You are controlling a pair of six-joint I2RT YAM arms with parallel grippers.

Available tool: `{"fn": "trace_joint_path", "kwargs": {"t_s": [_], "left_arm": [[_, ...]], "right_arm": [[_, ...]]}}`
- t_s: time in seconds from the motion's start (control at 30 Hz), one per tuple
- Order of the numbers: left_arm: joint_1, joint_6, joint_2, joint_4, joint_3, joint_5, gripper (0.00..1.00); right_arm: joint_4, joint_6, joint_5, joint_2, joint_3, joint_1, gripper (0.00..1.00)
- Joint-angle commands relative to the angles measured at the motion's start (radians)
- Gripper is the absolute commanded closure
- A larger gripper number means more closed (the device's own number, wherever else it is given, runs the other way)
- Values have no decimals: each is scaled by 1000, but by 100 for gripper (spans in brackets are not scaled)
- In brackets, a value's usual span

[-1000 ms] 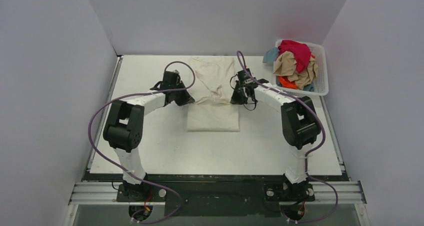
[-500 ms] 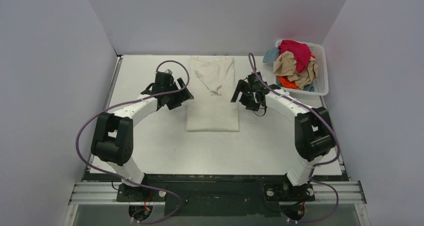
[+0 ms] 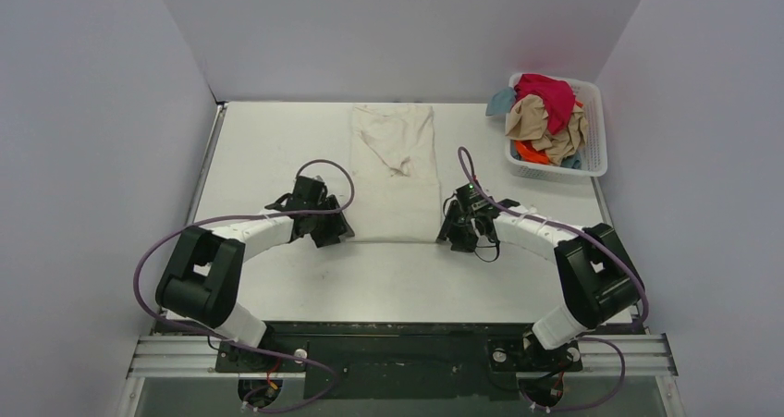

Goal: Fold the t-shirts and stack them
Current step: Grab one side of the 2/3 rectangular tshirt with both arms

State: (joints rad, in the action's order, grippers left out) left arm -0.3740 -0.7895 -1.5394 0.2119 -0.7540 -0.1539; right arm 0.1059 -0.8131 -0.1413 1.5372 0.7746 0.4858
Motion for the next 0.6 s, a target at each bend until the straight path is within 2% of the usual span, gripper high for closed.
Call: {"fn": "trace_joint_path", "kwargs": {"t_s": [0.0, 0.23, 0.3, 0.37, 0.4, 0.57], "left_arm": [[-11, -5, -68, -45, -15, 2, 47], [-70, -31, -87, -67, 20, 19, 59], [-81, -35, -98, -68, 20, 35, 69], [-83, -38, -115, -68, 16, 46, 86], [-82, -39, -127, -66, 10, 57, 98], [-82, -26, -124, -63, 10, 102, 100]], "right_arm": [[-64, -42, 12, 29, -6, 4, 61], [-95, -54, -8, 61, -40, 19, 69], [-97, -51, -11, 68, -39, 23, 71], [-128, -49, -9, 85, -37, 24, 75], [-141, -47, -4, 95, -37, 24, 80], [-150, -22, 27, 99, -46, 24, 98]]}}
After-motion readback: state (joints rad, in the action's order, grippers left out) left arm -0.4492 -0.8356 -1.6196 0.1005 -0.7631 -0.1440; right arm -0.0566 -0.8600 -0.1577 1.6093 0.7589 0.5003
